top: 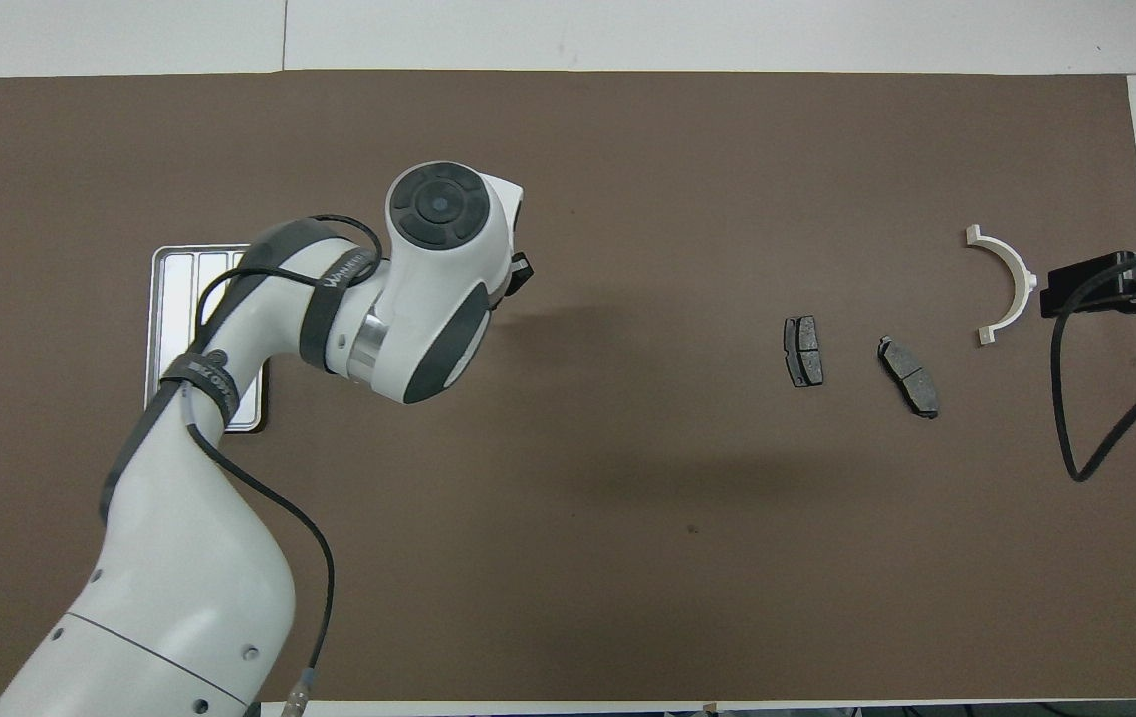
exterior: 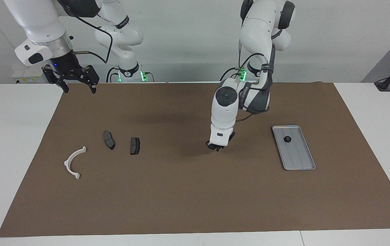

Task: Pick bearing gear from pile to tray
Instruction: 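Lower the second bearing into the silver tray and open the left gripper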

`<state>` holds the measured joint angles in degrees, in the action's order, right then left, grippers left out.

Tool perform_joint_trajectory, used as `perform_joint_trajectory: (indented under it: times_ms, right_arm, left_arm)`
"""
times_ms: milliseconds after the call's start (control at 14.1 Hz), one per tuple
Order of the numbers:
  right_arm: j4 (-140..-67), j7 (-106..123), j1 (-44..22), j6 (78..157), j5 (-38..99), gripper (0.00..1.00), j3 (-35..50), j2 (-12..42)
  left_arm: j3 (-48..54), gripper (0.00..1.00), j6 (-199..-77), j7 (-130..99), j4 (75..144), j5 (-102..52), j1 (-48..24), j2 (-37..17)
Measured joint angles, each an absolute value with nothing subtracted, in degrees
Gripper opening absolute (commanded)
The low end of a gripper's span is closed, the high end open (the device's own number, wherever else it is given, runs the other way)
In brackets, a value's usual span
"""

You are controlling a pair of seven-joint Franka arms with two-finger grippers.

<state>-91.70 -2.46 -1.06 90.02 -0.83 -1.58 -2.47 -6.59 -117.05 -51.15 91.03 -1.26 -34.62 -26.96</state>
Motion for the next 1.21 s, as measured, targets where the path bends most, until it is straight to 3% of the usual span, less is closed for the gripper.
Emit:
perform_joint_trajectory:
  times_ms: [640, 1208]
  right_arm:
    - [-91.7, -5.6, -1.0, 89.8, -0.8, 1.00, -1.8, -2.5]
    - [-91.7, -6.2, -0.7, 89.8, -0.8, 1.00, -2.0, -2.5]
  left_arm:
    - [-6.8, 0.00, -118.7, -16.0, 93.8, -1.3, -12.9, -25.1]
    - [-6.9, 0.00, -127.3, -8.3, 102.7, -1.2, -6.9, -24.3]
